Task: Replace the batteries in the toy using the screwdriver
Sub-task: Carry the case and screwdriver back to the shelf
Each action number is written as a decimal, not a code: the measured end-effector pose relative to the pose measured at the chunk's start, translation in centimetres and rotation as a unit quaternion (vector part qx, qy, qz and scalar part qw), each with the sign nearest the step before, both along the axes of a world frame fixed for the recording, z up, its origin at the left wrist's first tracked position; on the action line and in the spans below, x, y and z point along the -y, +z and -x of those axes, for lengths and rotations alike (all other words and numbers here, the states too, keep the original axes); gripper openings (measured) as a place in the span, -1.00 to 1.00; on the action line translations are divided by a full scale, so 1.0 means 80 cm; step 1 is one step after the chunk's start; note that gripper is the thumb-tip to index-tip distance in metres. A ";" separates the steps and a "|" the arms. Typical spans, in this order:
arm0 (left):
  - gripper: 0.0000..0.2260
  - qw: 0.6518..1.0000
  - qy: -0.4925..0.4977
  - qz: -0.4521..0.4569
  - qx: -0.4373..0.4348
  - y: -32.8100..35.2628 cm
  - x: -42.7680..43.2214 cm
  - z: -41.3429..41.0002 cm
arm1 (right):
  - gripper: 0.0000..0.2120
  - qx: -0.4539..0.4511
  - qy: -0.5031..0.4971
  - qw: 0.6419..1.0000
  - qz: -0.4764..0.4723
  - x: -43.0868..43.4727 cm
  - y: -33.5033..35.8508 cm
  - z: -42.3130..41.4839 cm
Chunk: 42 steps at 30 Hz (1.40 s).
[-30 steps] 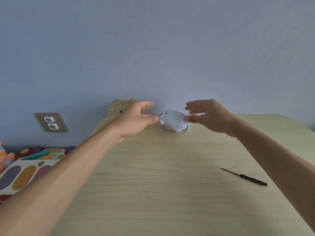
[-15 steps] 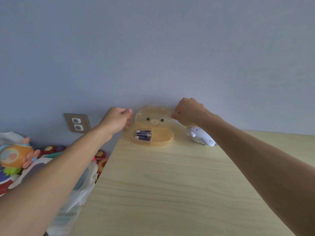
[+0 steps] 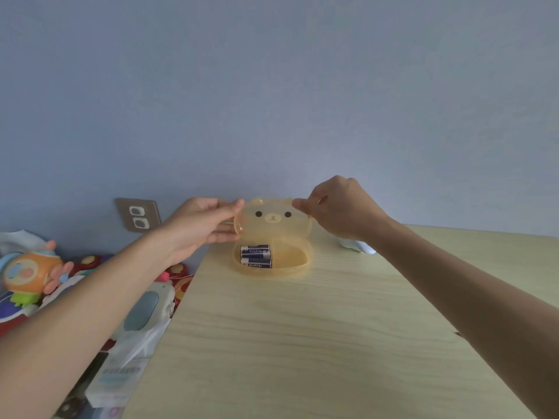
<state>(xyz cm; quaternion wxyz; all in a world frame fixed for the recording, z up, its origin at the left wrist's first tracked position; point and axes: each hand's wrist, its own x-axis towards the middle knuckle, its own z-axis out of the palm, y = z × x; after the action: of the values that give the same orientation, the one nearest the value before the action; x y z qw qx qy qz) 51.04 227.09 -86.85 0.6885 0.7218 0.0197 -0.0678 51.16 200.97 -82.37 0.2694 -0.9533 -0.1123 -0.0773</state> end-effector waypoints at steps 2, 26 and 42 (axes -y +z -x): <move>-0.56 1.000 -0.024 0.005 0.003 0.002 -0.005 0.014 | -0.61 -0.009 0.012 1.000 -0.022 0.006 0.000 0.016; -0.23 0.937 -0.135 -0.282 0.153 -0.022 -0.006 0.064 | -0.24 -0.067 0.096 0.980 0.158 0.011 -0.016 0.073; 0.00 0.902 -0.153 -0.378 0.141 -0.016 0.019 0.071 | -0.29 0.031 0.073 0.991 0.111 0.112 0.017 0.148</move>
<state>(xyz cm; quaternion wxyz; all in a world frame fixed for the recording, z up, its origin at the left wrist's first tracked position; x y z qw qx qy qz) 45.35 225.56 -88.17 0.3405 0.9241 -0.1638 -0.0576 39.36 191.97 -80.97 0.1634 -0.9636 -0.1983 -0.0743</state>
